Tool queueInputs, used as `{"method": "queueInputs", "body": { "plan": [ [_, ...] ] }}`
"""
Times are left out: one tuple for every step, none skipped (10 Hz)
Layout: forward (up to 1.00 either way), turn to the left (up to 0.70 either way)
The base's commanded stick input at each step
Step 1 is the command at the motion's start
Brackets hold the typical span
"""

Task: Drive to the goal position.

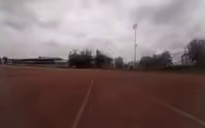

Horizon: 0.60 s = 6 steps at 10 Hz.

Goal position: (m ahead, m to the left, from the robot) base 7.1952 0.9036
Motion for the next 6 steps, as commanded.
{"method": "queueInputs", "body": {
  "plan": [
    [0.70,0.00],
    [0.70,0.00],
    [0.70,0.00],
    [0.70,0.00],
    [0.70,0.00],
    [0.70,0.00]
  ]
}}
